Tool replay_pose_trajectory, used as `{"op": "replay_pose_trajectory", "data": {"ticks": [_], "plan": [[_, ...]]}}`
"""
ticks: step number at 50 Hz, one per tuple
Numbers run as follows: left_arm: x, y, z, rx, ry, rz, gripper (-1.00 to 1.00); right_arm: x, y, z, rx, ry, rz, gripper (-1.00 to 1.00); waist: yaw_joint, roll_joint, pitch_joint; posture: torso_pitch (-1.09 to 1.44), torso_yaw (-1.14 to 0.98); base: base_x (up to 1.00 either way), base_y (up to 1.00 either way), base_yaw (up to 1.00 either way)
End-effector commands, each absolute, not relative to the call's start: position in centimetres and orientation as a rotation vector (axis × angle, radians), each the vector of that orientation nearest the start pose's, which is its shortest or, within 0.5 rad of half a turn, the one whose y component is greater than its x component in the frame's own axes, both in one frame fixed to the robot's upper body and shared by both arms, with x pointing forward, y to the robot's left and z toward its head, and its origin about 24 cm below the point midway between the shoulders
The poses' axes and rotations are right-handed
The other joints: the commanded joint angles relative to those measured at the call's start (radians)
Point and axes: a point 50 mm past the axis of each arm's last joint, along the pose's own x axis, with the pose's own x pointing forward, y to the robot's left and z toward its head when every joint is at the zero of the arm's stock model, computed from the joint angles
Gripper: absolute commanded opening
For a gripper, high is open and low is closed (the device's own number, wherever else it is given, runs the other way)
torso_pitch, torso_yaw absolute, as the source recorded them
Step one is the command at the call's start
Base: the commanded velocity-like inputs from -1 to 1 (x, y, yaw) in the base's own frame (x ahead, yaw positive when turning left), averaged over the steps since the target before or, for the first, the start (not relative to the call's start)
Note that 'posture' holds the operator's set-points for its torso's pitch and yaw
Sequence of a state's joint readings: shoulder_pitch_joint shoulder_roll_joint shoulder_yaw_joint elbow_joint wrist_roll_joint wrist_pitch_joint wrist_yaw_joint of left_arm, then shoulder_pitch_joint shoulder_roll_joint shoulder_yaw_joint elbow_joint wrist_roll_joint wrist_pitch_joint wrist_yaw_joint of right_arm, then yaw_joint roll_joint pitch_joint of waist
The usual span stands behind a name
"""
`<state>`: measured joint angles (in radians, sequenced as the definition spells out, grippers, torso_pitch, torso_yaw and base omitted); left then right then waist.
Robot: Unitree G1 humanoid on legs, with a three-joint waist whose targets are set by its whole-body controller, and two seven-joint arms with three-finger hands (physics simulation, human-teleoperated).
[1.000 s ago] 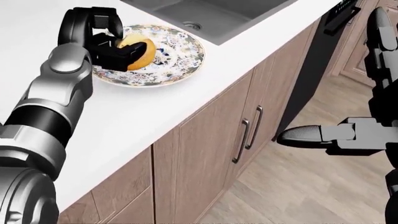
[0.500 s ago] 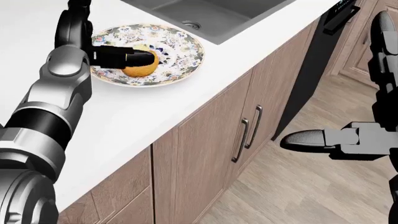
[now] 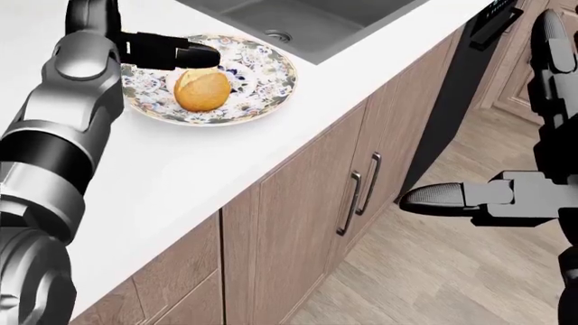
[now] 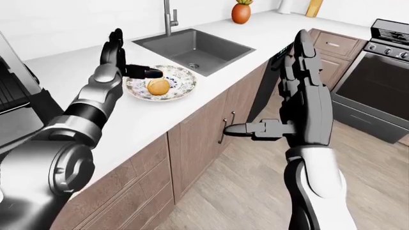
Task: Pick the bread from the rack and place it on the plate on the counter.
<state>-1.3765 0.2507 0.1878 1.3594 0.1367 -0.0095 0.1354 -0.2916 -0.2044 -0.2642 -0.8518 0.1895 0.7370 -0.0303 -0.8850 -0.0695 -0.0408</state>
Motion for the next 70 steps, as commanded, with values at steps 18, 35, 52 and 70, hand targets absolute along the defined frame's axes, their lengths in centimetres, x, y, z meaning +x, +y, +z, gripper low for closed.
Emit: {"op": "replay_pose_trajectory", "data": {"ticks": [18,35,52,70], "plan": [[42.9,14.2,31.5,0.27,-0.295,0.075,1.0,22.0,-19.1,24.0,-0.069,-0.495,-0.086,1.0,0.0,0.005,-0.02,0.01,-0.91,0.0,0.0,0.0],[39.9,13.3,35.0,0.35,-0.399,0.056,1.0,22.1,-18.9,24.9,-0.072,-0.512,-0.076,1.0,-0.008,0.01,-0.007,0.01,-0.91,0.0,0.0,0.0],[31.9,13.1,36.1,0.387,-0.472,0.061,1.0,22.1,-18.7,26.0,-0.07,-0.541,-0.078,1.0,-0.016,0.02,0.005,0.01,-0.91,0.0,0.0,0.0],[27.9,14.6,35.3,0.401,-0.478,0.129,1.0,22.2,-18.4,26.0,-0.066,-0.537,-0.074,1.0,-0.024,0.024,0.013,0.01,-0.91,0.0,0.0,0.0]]}}
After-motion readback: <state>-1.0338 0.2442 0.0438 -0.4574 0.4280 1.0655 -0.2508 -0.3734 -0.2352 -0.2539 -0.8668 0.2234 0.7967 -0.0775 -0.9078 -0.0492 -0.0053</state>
